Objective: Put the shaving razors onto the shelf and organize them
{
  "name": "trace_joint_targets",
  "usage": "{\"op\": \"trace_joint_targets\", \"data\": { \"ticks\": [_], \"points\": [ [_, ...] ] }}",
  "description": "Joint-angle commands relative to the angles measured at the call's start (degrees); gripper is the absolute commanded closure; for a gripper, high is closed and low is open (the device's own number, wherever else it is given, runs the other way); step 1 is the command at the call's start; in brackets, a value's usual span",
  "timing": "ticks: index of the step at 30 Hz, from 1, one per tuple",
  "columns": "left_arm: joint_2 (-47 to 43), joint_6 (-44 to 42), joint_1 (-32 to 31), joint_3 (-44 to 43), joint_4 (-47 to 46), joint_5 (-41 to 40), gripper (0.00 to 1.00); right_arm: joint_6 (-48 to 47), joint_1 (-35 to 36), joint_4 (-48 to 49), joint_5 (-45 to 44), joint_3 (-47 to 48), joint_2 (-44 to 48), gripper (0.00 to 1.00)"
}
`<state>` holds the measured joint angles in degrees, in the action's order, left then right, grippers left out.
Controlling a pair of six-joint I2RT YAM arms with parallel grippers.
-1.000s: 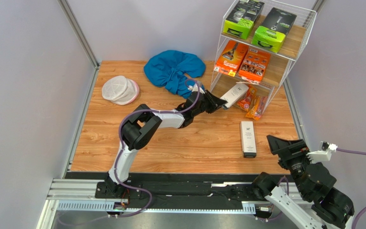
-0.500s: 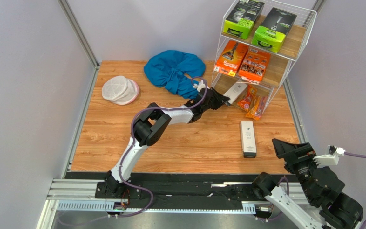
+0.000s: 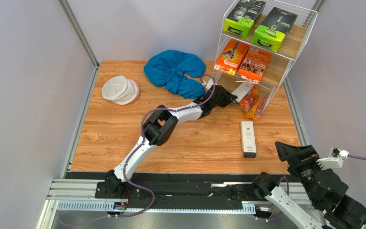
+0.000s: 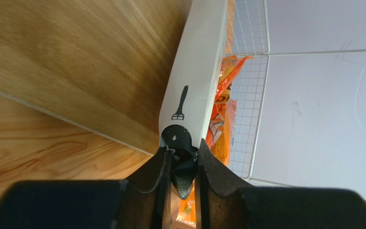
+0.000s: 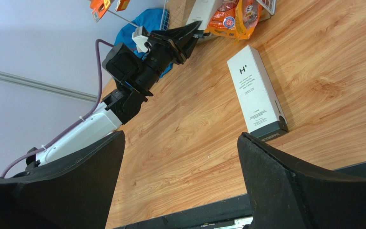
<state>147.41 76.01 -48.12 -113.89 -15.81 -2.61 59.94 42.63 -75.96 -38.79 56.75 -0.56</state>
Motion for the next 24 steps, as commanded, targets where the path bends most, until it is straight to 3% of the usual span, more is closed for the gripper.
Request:
{"op": "trace_joint_targets", "data": {
  "ticks": [1, 4, 7, 8, 11, 16, 18, 21, 24],
  "points": [
    [2.4, -0.4, -0.2, -6.7, 2.5, 2.3, 0.97, 0.2, 0.4, -0.8, -1.1, 1.2, 4.2, 0.07],
    [2.4, -0.5, -0.2, -5.9, 2.9, 2.3, 0.88, 0.3, 0.3, -1.1, -1.1, 1.1, 4.2, 0.07],
    [0.7, -0.9, -0.2, -2.8, 2.4, 2.3, 0.72, 0.5, 0.4, -1.1, -0.9, 0.7, 4.2, 0.07],
    [-0.3, -0.9, -0.2, -2.0, 2.2, 2.3, 0.58, 0.6, 0.3, -1.0, -0.9, 0.6, 4.2, 0.07],
    [-2.3, -2.5, -0.1, 0.8, 1.7, 3.4, 0.42, 0.8, 0.3, -0.6, -0.5, -0.1, 4.2, 0.06],
    [-5.9, -2.6, -0.2, 7.8, -1.5, 3.7, 0.23, 0.9, 0.3, 0.7, 0.6, -1.6, 4.2, 0.06],
    [-7.7, -2.3, -0.1, 11.2, -4.0, 3.8, 0.10, 0.8, 0.3, 1.2, 1.0, -1.9, 4.2, 0.06],
    [-11.1, -2.5, -0.2, 16.8, -7.3, 3.6, 0.02, 0.9, 0.3, 1.3, 1.3, -2.8, 4.2, 0.06],
    [-14.9, -3.6, -0.2, 21.8, -9.1, 3.3, 0.01, 1.1, 0.3, 1.3, 1.1, -4.5, 4.2, 0.06]
  ]
}}
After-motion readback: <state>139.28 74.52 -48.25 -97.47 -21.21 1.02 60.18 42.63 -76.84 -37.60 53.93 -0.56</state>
